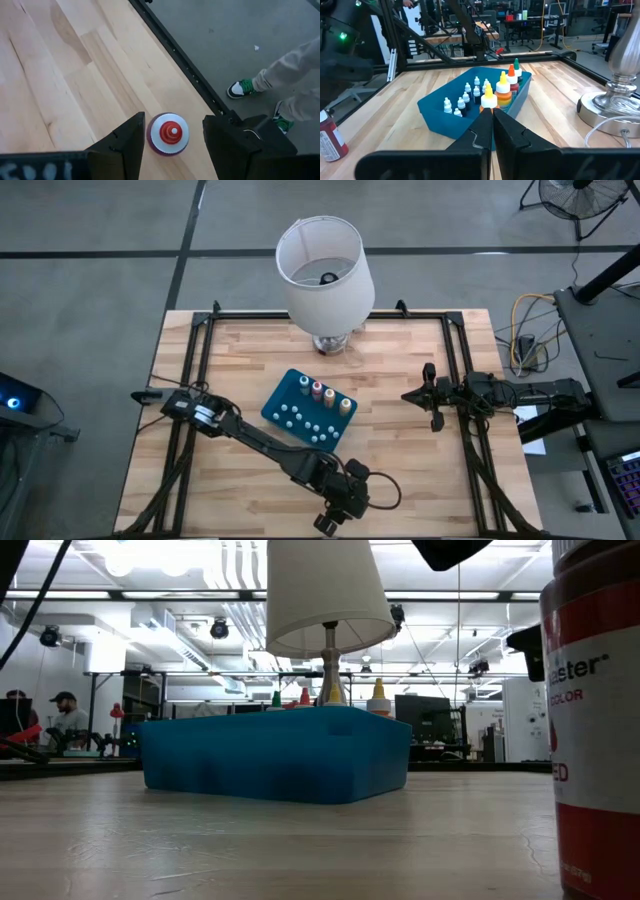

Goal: Pick & Place food coloring
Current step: Put the large red food coloring bottle into the blue container

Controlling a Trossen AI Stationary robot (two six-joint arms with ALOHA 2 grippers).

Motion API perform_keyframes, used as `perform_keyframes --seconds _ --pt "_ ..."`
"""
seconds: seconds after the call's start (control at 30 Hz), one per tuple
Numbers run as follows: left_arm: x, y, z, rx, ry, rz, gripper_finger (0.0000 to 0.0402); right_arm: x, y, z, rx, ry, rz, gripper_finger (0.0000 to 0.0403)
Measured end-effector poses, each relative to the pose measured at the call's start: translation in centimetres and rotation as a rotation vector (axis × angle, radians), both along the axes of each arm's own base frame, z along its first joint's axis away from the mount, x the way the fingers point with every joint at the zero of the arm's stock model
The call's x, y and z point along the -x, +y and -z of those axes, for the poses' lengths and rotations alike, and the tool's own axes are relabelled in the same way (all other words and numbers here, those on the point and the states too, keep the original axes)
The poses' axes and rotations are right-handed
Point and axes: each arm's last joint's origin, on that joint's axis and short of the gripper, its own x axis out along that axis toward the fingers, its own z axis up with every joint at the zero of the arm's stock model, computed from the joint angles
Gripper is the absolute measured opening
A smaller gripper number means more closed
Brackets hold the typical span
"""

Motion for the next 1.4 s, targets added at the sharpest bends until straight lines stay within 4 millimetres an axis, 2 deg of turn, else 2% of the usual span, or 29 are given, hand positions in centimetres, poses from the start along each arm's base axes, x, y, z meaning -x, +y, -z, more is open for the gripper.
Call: perform_keyframes --seconds 0.73,1.0,1.4 --pt "-0.2 -0.1 0.3 -0.001 -0.007 -0.008 0.0172 0.0 0.0 0.0 0.0 0.0 0.0 0.0009" --pt "0.0 0.0 1.8 -0.016 0.018 -0.01 0.0172 0.0 0.0 0.0 0.0 0.0 0.0 0.0008" --pt "-0.2 -0.1 1.8 -0.011 -0.013 0.001 0.0172 0.0 0.0 0.0 0.0 0.0 0.0 0.0008"
